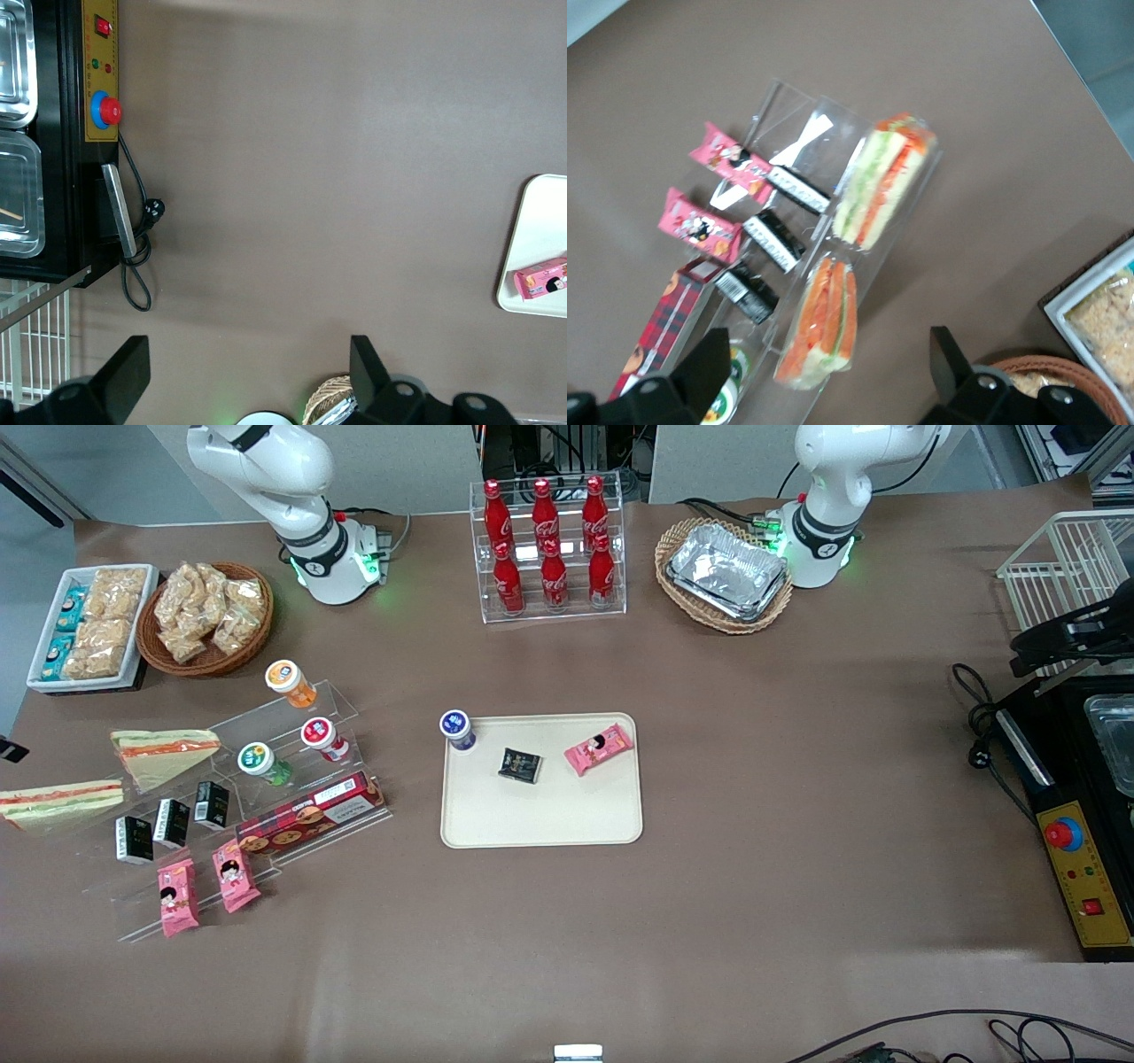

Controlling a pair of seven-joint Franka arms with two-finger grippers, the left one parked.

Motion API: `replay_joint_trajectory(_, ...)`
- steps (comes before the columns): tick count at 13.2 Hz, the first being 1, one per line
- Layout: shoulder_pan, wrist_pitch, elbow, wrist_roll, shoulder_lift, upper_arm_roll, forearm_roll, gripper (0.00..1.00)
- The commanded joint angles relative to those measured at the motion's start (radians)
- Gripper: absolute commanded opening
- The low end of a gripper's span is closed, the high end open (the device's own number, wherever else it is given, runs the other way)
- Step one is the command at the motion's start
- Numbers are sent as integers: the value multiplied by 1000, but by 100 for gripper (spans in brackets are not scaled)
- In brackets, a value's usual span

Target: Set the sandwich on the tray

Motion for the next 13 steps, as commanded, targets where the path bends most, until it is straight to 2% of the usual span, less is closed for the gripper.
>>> replay_joint_trajectory(1,-43,21,27,198,72,10,4,100)
replay_joint_trajectory(3,-57,63,26,306,109,9,5,100)
replay_joint_trajectory(9,-115,205,23,328,205,6,47,100)
replay_joint_trajectory(13,-134,256,23,425,245,6,79,100)
